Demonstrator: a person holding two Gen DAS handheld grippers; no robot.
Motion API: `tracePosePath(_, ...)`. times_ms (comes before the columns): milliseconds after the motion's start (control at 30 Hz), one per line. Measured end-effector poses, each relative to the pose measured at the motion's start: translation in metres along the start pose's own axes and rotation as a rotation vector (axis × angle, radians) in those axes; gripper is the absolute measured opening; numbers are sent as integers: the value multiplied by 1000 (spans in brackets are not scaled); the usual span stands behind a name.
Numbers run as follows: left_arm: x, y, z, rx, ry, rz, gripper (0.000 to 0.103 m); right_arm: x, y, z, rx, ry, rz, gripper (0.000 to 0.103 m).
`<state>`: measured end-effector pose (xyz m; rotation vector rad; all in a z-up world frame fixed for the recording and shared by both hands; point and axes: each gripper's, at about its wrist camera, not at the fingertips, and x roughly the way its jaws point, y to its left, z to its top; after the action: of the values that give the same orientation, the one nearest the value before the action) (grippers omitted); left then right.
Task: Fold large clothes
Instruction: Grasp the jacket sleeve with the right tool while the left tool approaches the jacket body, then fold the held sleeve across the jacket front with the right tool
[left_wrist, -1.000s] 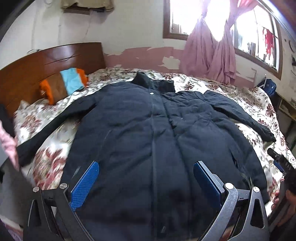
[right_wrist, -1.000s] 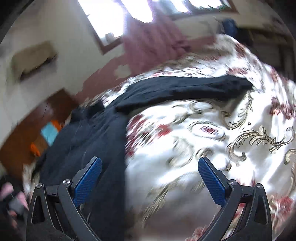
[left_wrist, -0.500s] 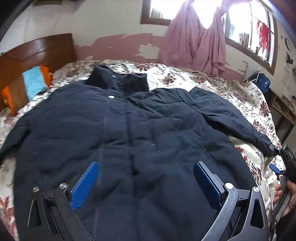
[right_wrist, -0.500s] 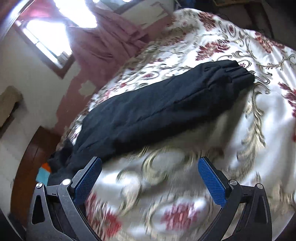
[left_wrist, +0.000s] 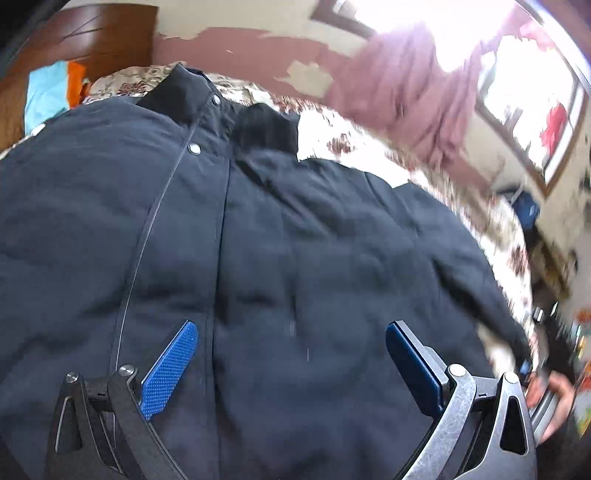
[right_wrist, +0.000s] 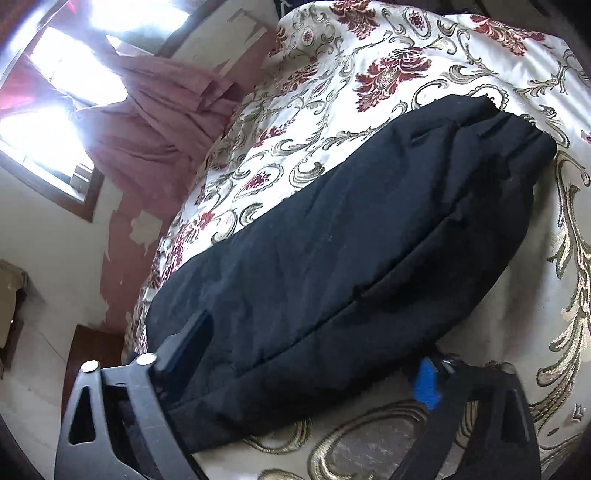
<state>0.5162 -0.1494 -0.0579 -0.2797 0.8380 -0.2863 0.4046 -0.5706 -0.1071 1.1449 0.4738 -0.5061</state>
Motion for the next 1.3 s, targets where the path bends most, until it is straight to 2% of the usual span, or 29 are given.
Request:
tracePosePath(33,8,2,2,-5,16,1,103,3,-2,3,33,2,-1,64)
tracePosePath(67,16,5,2,-7,41,1,103,3,-4,4,53,3,-3,51)
tracePosePath(100,24,8,0,-10,70,0,102,5,-5,7,78,5,-16,34)
tracePosePath(167,34,10,-8,16,89,14,102,2,-1,7,87,-1,-22,18)
tracePosePath(267,43,5,-13,63,99,39,102,-17,31,6,-2,-72,-17,12)
tracePosePath(400,49,4,-12,84,132,33,102,-54,108,2,-235,-174,35,9)
tracePosePath(567,25,24,0,-48,116,-126,102,-93,216,-23,-552,-244,142,9)
tracePosePath(633,12,35,11,-97,104,-150,102,-106,260,-47,-682,-260,224,9)
tracePosePath(700,-9,50,23,-106,60,-86,102,-114,293,-73,-800,-265,294,9)
tracePosePath(733,-19,59,30,-102,42,-31,102,-117,305,-86,-853,-263,323,9)
tracePosePath(767,-27,66,35,-103,30,-1,102,-118,321,-109,-927,-254,367,9)
tracePosePath(933,-96,135,47,-133,-71,114,102,-103,368,-215,-1176,-132,504,8)
tracePosePath(1033,-122,174,38,-141,-117,167,103,-84,378,-270,-1274,-59,521,8)
tracePosePath(1100,-140,204,27,-183,-147,165,102,-64,378,-307,-1325,1,511,8)
tracePosePath(1233,-161,248,7,-252,-231,147,103,-28,357,-378,-1432,81,425,8)
tracePosePath(1300,-165,266,-3,-278,-278,129,103,-13,341,-398,-1495,92,368,8)
